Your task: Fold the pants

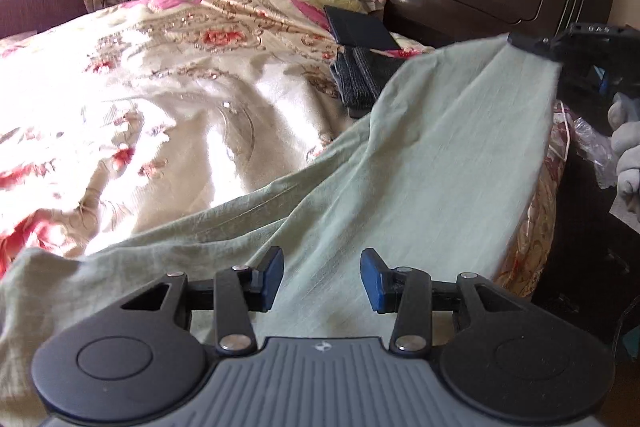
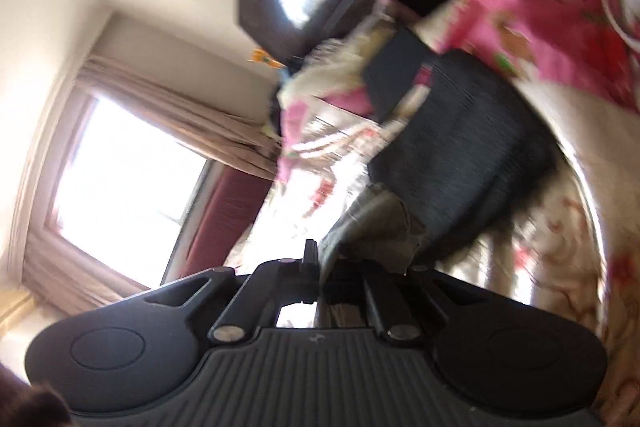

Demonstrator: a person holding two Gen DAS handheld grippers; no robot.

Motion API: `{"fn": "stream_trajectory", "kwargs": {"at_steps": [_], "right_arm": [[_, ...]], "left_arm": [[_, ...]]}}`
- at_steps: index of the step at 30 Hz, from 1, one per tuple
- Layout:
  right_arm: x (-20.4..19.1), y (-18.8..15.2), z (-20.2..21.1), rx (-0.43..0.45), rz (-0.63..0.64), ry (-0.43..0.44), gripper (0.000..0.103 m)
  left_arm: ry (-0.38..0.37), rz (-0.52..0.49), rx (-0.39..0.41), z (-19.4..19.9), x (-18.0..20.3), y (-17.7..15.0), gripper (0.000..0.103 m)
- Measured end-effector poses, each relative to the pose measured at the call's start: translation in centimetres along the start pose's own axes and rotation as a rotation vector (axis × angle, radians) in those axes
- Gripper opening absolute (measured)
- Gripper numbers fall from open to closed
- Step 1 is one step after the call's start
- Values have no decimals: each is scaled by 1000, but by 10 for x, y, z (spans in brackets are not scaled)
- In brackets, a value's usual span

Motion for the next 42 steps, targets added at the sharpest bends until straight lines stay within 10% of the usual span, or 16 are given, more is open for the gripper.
{"fn": "stream_trajectory", "kwargs": {"at_steps": [2,5,13,18,35,42], "right_arm": [[-4,2,0,34,95,-54,3],[55,8,-18,-50,-125,-294,4],[62,-10,-3,-23,7,-396,4],[70,-10,-1,-31,6,-420,4],[96,-16,0,-89,-23,-497,6],[97,-19,-6,-106,-32,-492,7]], "left_arm": [[15,0,2,0,0,-3,70],[24,-11,-56,-5,-1,-18,70],[100,-128,17,14,-26,-12,70],[68,-336,-115,-18,-44,-5,25],[-298,-680,-362,-80,-47,7,27],[-364,-695,-391,-97,-44,18,54]]}}
Point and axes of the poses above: each gripper's, at about its wrist camera, not at the fingertips, and z roughly against the way its jaws point, x to its right, y to its top, the point moved 6 cm from there along -z, roughly the way its jaws point, and after that the axes turned 13 degrees about -z, right-handed, at the moved point
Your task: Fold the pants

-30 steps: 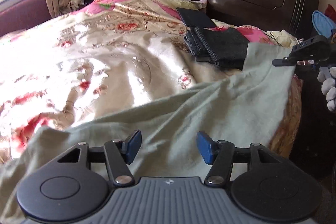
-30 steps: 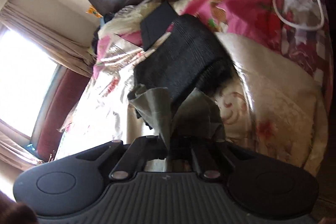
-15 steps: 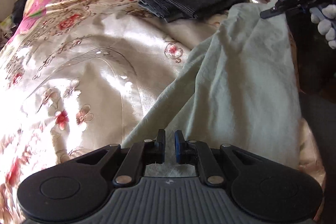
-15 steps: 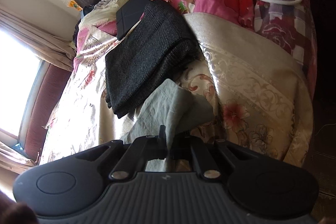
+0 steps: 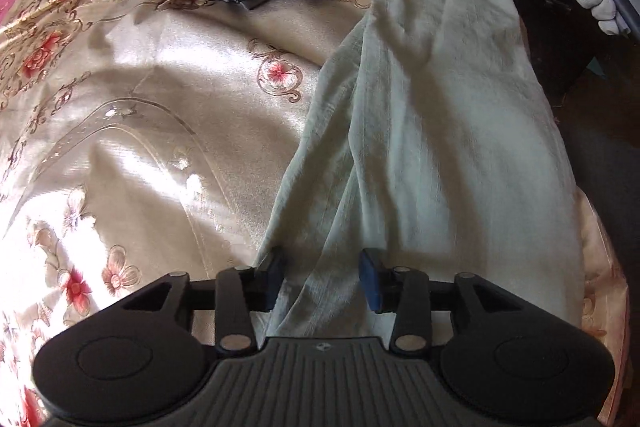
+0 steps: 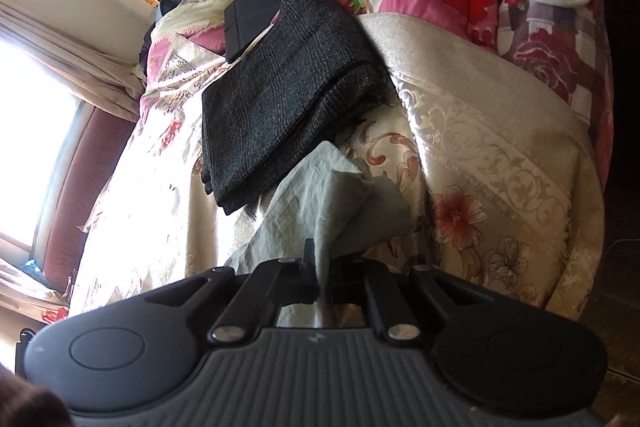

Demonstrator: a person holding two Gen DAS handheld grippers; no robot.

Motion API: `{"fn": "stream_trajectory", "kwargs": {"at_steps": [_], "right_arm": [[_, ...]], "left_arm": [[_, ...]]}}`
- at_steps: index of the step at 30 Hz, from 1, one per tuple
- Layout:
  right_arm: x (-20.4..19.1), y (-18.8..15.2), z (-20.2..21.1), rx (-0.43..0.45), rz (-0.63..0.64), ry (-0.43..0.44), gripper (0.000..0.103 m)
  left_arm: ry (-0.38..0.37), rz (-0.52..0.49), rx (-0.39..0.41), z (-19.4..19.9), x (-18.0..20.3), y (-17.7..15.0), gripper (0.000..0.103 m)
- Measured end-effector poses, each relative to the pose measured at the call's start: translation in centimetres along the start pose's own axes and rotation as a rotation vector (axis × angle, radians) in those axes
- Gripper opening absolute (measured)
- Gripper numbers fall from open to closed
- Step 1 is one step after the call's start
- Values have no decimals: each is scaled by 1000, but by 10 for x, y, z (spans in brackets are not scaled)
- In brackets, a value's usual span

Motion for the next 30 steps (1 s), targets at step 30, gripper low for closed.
{"fn": "stream_trajectory", "kwargs": {"at_steps": [30], "right_arm": [[9,4,-5,-18,-31,39,8]], "left_arm": [[148,-173,-25,19,35,-3,27]]}}
Point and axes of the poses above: each gripper's, at about its wrist camera, not at the fingertips, and z roughly against the way its jaws point, x to its right, y to its top, the point moved 6 cm from there along -z, roughly the way its jaws point, and after that the axes turned 13 degrees about -z, right-handed, at the moved point
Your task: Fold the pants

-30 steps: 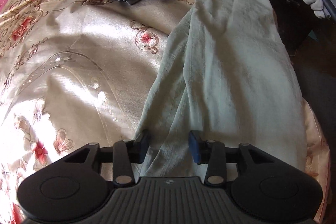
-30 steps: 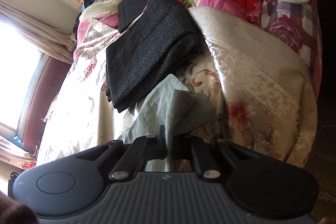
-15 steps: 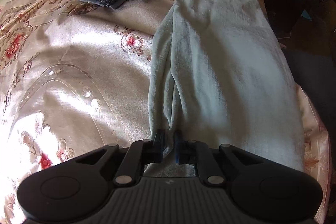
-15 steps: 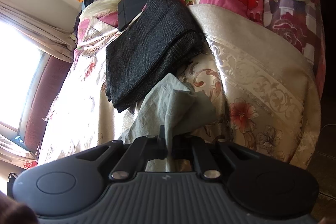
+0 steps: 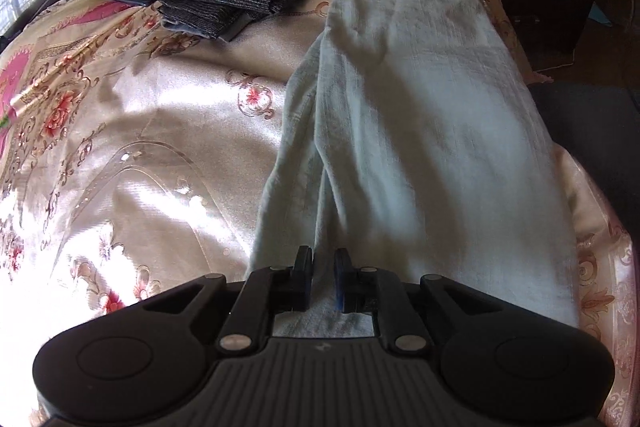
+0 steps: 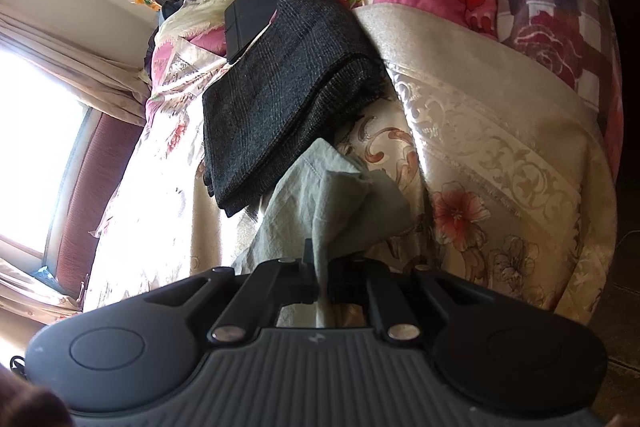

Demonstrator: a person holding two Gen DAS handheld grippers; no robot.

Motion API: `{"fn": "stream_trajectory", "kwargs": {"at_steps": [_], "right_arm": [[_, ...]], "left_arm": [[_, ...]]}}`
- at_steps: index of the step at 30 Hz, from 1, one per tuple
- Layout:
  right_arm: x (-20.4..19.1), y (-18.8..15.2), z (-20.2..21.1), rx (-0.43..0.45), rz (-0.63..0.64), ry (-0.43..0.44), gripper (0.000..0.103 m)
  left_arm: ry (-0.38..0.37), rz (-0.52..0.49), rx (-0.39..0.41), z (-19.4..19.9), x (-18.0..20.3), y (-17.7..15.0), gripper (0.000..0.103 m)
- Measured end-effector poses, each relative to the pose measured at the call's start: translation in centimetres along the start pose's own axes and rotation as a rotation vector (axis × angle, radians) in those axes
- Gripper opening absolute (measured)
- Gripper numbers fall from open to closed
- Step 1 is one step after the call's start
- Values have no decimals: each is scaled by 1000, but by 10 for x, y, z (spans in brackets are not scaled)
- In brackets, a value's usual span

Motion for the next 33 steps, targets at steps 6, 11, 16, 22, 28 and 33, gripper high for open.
{"fn": "stream_trajectory", "kwargs": {"at_steps": [6,11,16,22,28,33], "right_arm": [[1,0,0,-3,0,7,8],[0,0,-1,-10,-3,8,8],[0,1,-2,-15,-3,11,8],[1,2,-4,-15,-11,20,8],[1,2,-2,-9,-12,19,8],[0,0,-4,17,4,13,5]], "left_arm": [[2,-27,-38,-13,-3,-4,27],[-59,-9,-50,-22,-18,-3,34],[-77,-58,-84,-21,-7,-1,17],[-41,53,-39,-2,-24,-3,16],[61,110,-4,20,-53,-7,16],[130,84,-128,-20,-43,-26,23]]}}
Point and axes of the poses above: each gripper's, at about its wrist camera, not at the fingertips, and z roughly against the way its jaws point, x to its right, y to its top, the point moved 6 cm from there along -z, roughly the way its jaws point, and after that the axes turned 13 degrees about -z, right-handed, at the moved point
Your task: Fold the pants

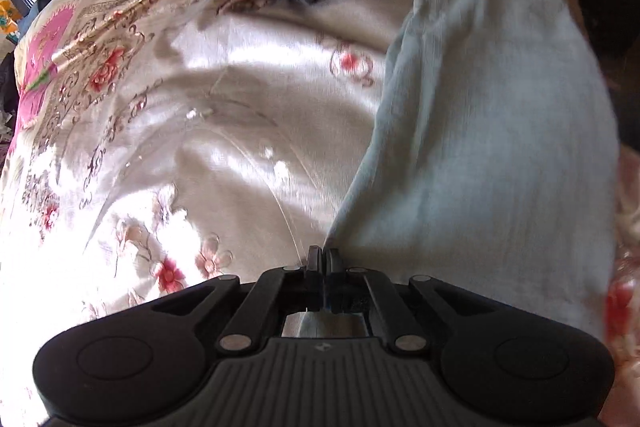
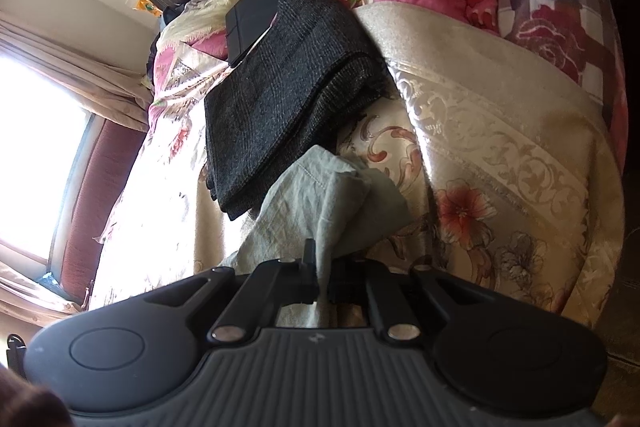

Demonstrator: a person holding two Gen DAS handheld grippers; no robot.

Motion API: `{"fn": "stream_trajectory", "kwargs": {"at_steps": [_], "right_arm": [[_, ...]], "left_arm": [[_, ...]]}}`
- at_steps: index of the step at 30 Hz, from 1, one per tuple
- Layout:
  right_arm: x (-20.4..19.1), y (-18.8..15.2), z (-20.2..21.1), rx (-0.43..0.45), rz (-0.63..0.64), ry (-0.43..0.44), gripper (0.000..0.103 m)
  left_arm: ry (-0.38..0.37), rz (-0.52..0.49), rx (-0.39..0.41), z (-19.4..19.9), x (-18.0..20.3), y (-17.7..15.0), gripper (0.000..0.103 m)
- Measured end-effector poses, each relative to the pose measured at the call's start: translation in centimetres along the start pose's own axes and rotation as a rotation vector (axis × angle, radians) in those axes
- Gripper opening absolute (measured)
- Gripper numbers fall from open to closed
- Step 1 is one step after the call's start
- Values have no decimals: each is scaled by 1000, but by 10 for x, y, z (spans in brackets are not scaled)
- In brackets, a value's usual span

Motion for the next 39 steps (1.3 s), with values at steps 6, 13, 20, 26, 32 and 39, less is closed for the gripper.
{"fn": "stream_trajectory", "kwargs": {"at_steps": [6,13,20,26,32,39], "right_arm": [[-1,4,4,11,-9,18,5],[12,5,-9,-15,-83,98,9],[16,10,0,15,-196,171,5],[-40,8,30,45,-74,228,4],[-136,-38,42,-36,117,352,5],[-230,-147,12,-230,361,417,5]], "left_arm": [[92,83,53,26,12,-12,30],[152,239,91,67,36,-32,36],[104,421,99,63,83,-49,42],[126,538,143,51,103,-48,43],[178,720,215,80,110,-77,45],[331,895,234,124,120,-141,54]]}}
Point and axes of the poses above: each gripper's, at about its wrist camera, not at the fingertips, and z roughly against the way its jaws point, x to its right, y to its top, the point moved 6 cm from there along -z, roughly the way its jaws point, and after that the axes turned 13 degrees about -z, right-handed, at the moved point
